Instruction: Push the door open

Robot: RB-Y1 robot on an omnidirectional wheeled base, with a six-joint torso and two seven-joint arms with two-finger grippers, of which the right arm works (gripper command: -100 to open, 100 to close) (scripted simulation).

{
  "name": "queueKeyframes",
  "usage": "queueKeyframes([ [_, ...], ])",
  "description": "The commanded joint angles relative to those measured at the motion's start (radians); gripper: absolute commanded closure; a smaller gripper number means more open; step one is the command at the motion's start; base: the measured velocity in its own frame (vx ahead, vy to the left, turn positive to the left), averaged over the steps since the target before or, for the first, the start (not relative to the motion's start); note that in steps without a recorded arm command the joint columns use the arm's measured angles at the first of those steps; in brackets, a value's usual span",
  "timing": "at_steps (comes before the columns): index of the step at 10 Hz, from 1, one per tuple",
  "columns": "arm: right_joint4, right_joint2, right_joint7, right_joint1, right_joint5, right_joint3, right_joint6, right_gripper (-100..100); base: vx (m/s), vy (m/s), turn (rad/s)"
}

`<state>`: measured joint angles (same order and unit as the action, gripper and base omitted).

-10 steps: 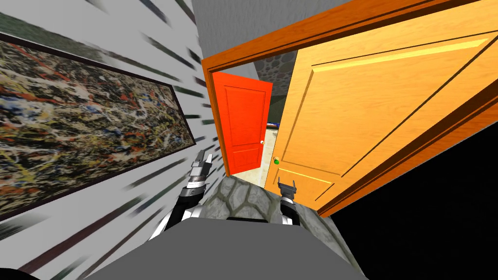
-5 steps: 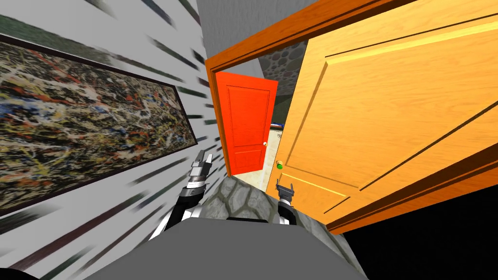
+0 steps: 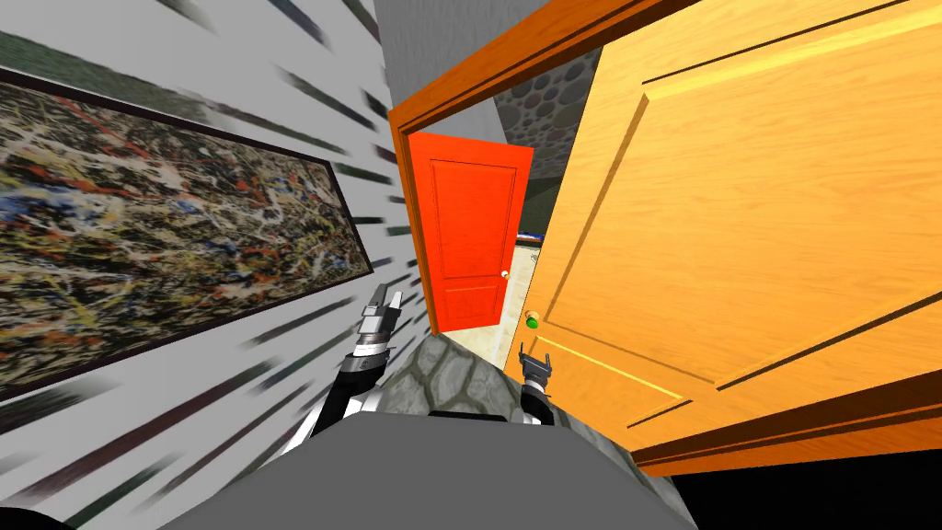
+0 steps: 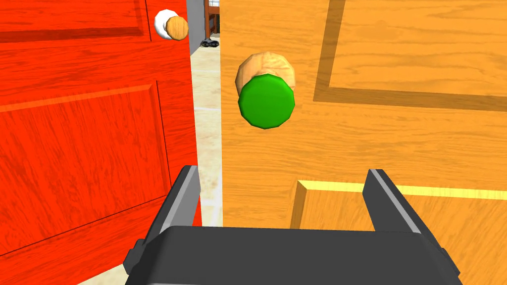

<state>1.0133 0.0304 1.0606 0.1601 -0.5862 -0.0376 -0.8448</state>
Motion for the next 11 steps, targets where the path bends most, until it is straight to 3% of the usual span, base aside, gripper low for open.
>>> queueKeyframes([
  [1,-0.03,0.011,0.025,-0.007,-0.011,-0.003,-0.008,-100,0.072,-0.095,0.122],
  [2,-0.017,0.009,0.013,-0.005,-0.007,-0.001,-0.003,-100,0.03,-0.047,0.028],
  [3,-0.024,-0.024,0.02,-0.007,-0.009,0.0,-0.007,-100,0.09,-0.037,0.016],
  [6,-0.034,-0.056,0.029,-0.008,-0.013,0.005,-0.014,-100,0.189,-0.075,0.032],
  [9,-0.045,-0.046,0.038,-0.009,-0.016,0.01,-0.02,-100,0.192,-0.087,0.028],
  [11,-0.052,-0.014,0.044,-0.009,-0.018,0.012,-0.024,-100,0.166,-0.074,0.025],
])
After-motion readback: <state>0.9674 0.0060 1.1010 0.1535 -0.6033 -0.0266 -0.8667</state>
